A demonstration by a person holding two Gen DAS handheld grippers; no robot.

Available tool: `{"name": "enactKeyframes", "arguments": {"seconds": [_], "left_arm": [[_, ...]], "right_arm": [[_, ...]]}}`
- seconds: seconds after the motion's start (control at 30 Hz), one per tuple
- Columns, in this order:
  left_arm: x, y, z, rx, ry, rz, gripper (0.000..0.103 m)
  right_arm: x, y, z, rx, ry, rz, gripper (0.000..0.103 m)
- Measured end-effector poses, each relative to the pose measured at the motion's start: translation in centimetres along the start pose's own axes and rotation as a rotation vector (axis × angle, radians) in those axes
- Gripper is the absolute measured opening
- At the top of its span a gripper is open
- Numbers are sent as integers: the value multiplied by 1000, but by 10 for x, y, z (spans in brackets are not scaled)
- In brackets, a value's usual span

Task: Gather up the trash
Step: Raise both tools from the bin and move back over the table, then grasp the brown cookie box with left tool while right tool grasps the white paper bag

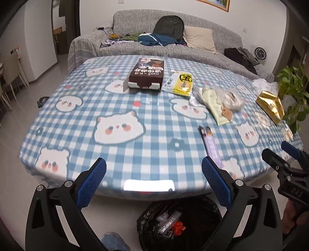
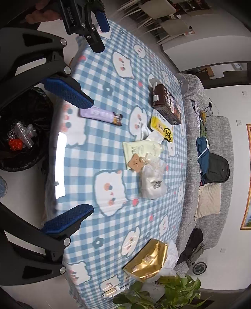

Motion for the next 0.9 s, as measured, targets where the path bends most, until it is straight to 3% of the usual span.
{"name": "enactKeyframes", "arguments": {"seconds": [0.37, 0.9], "left_arm": [[-22, 41, 72, -9, -8, 6, 97], [-33, 129, 163, -57, 34, 0, 97]], "right_arm": [[0, 35, 55, -5, -16, -29, 95], [34, 116, 130, -53, 54, -87, 95]]}}
Point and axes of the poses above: each gripper's, at about its wrist camera, not at the fingertips, and y roughly the way its jaws point, x to its right, z to its top, the point moved 7 cm from there along y, roughly the way its jaws point, and after that the axes turned 13 degrees about y, right-handed, at the moved point
